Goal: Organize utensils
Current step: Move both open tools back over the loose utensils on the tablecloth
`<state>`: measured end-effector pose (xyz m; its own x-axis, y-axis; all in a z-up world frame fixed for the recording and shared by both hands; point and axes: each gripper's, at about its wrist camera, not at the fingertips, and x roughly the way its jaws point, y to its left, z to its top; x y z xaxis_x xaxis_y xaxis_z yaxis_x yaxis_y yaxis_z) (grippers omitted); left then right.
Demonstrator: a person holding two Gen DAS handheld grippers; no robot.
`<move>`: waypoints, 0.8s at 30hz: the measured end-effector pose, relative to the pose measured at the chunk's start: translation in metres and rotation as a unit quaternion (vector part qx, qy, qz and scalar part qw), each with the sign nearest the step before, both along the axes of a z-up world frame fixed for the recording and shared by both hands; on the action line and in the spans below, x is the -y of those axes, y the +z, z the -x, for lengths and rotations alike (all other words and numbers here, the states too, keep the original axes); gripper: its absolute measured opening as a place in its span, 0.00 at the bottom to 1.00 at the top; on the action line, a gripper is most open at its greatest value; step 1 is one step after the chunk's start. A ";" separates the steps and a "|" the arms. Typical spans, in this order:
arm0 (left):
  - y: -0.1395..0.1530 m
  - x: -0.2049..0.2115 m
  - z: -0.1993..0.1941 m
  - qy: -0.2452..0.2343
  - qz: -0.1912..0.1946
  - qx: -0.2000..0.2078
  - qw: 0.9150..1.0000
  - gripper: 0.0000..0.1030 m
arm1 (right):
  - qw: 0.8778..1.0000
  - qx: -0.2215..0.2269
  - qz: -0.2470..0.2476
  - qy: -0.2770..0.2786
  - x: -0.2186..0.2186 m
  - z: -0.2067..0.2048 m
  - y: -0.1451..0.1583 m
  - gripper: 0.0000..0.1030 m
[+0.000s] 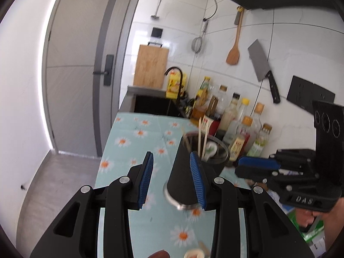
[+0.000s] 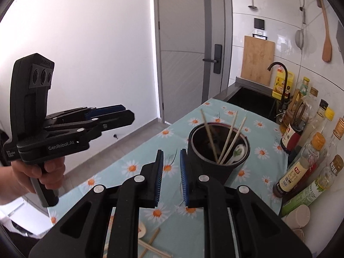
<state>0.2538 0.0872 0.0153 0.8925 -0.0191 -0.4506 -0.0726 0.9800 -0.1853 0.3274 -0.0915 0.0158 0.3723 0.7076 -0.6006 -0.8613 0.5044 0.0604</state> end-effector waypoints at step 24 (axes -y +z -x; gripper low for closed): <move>-0.083 -0.012 0.104 0.008 0.115 -0.087 0.990 0.33 | 0.950 -0.014 0.253 0.184 -0.043 0.053 -0.085 0.17</move>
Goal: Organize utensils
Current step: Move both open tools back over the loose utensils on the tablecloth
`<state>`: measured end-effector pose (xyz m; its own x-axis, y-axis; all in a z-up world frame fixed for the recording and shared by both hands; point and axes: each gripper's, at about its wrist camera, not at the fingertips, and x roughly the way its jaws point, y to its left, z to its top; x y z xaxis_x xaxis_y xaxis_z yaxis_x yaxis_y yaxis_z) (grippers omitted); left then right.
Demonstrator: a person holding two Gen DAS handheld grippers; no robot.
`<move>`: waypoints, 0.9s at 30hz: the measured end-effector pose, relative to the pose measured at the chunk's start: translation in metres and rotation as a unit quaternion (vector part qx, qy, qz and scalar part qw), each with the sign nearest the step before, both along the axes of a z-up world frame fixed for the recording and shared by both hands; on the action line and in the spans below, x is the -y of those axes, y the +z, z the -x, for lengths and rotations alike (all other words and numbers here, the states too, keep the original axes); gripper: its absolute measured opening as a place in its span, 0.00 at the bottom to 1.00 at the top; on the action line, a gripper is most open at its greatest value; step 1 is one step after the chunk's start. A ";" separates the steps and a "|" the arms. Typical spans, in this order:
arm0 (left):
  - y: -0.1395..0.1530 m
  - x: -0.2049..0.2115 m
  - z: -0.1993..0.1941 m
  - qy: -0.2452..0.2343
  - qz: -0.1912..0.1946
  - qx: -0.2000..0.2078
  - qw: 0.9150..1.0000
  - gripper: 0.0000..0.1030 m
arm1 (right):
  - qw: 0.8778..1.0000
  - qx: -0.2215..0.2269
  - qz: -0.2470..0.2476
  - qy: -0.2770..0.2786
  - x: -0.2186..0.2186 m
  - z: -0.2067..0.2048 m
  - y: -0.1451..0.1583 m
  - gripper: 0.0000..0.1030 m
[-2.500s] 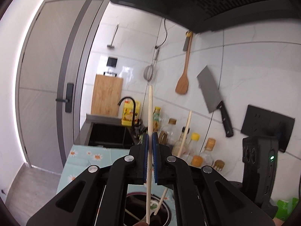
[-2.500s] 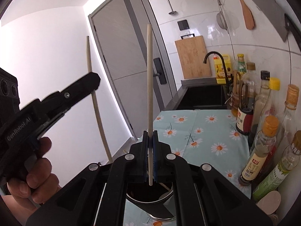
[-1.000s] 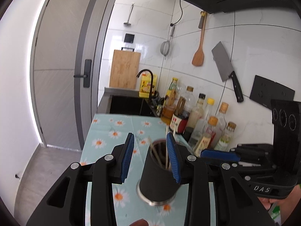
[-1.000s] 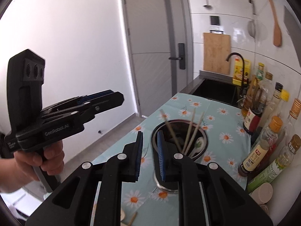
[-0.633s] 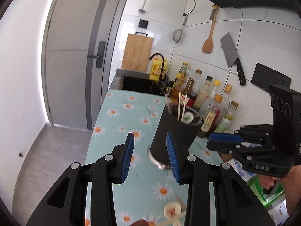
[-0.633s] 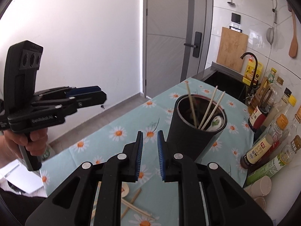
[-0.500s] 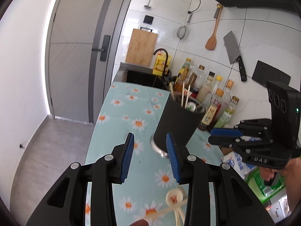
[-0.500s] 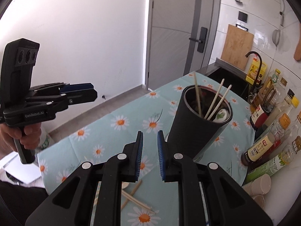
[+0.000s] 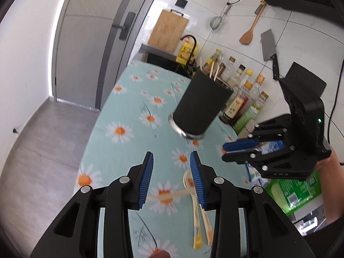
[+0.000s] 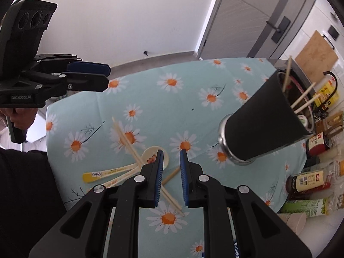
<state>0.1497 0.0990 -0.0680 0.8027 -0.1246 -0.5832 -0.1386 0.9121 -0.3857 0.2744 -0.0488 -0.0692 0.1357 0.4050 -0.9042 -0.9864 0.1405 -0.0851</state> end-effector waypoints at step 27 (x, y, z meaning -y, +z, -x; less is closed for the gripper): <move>-0.048 -0.006 0.024 -0.013 0.076 -0.049 0.996 0.33 | 0.974 -0.005 0.181 0.134 -0.052 0.019 -0.074 0.07</move>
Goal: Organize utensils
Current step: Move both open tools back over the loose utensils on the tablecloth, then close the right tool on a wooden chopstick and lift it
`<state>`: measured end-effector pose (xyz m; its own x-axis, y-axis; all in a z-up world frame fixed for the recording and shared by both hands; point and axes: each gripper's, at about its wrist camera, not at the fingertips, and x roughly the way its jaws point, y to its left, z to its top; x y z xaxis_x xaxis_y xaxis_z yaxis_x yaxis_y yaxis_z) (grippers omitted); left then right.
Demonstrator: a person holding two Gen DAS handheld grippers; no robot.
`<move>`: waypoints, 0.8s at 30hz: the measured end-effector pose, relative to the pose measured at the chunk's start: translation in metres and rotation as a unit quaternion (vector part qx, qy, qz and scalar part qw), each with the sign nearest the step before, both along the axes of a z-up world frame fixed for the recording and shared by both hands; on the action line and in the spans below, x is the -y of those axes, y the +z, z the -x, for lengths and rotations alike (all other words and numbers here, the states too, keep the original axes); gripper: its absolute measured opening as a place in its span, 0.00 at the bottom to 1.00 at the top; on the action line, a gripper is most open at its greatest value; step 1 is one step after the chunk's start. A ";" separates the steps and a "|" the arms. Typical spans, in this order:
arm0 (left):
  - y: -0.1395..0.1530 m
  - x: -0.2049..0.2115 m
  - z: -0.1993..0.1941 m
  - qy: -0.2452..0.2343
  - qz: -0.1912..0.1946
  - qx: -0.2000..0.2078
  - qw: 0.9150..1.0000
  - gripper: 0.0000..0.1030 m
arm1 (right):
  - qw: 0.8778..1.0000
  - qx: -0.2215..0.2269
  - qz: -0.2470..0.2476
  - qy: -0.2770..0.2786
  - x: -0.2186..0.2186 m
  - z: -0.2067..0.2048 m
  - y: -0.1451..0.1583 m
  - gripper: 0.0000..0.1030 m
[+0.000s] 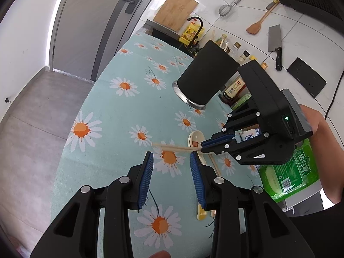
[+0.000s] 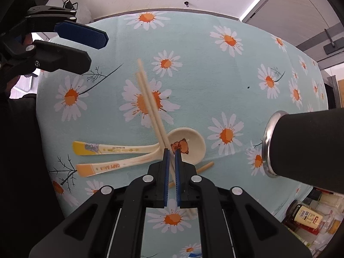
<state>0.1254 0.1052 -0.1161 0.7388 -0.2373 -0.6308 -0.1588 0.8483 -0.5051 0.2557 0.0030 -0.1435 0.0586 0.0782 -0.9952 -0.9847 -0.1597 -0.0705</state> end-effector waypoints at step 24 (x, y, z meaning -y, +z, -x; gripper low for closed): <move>-0.012 0.000 -0.007 0.003 0.014 -0.021 1.000 0.33 | 0.998 -0.033 0.046 0.013 -0.024 -0.008 -0.007 0.07</move>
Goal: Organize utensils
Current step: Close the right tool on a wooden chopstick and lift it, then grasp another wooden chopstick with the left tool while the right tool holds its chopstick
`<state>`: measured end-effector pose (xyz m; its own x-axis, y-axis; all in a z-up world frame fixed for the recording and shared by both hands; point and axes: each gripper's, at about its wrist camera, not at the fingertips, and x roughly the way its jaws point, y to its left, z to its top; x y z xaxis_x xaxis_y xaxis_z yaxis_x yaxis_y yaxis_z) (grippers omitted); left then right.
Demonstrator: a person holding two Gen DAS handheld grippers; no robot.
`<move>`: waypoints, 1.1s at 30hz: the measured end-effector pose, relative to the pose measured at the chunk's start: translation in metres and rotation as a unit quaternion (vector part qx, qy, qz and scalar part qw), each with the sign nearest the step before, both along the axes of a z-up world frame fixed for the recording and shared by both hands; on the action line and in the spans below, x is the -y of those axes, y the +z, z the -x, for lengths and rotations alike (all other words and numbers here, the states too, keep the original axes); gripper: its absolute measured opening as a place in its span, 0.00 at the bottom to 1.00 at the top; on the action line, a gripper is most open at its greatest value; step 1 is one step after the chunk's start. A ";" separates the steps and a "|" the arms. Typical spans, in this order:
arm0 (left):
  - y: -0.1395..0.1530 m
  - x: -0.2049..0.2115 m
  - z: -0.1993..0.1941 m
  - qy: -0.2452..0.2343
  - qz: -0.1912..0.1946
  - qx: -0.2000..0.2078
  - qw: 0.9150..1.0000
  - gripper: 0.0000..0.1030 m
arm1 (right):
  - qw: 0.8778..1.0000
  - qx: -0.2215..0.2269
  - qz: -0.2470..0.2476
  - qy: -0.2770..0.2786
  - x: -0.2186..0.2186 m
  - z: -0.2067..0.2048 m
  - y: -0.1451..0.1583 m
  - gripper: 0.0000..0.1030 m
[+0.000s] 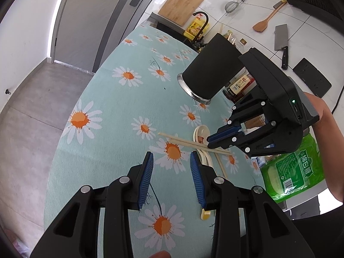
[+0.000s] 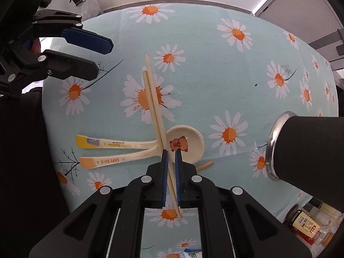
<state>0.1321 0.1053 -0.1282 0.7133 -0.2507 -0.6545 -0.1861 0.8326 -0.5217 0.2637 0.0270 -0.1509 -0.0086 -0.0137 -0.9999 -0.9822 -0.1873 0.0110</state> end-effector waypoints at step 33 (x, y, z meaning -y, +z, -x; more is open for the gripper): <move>-0.045 0.000 -0.060 -0.025 0.205 -0.053 0.977 0.33 | 0.988 -0.024 -0.104 -0.109 0.027 -0.022 0.039 0.05</move>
